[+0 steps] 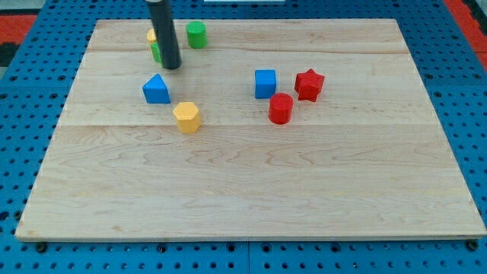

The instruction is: Move the yellow hexagon to the green star

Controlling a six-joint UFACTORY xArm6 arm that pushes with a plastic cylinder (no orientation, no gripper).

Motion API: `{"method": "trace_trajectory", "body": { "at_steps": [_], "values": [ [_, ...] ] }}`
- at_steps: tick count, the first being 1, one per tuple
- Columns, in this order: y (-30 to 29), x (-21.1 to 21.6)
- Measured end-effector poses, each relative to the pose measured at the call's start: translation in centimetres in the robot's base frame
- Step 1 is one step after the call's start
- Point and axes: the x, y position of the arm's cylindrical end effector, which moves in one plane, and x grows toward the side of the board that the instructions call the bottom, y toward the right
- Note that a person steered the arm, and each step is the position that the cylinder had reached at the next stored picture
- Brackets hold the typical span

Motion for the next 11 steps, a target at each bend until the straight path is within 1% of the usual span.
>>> {"method": "trace_trajectory", "body": {
  "at_steps": [1, 2, 3, 4, 5, 9, 11],
  "values": [
    [7.9, 6.7],
    [8.4, 15.1],
    [5.9, 17.4],
    [4.0, 13.4],
    [4.1, 12.2],
    [5.2, 12.9],
    [5.4, 13.9]
  ]
}}
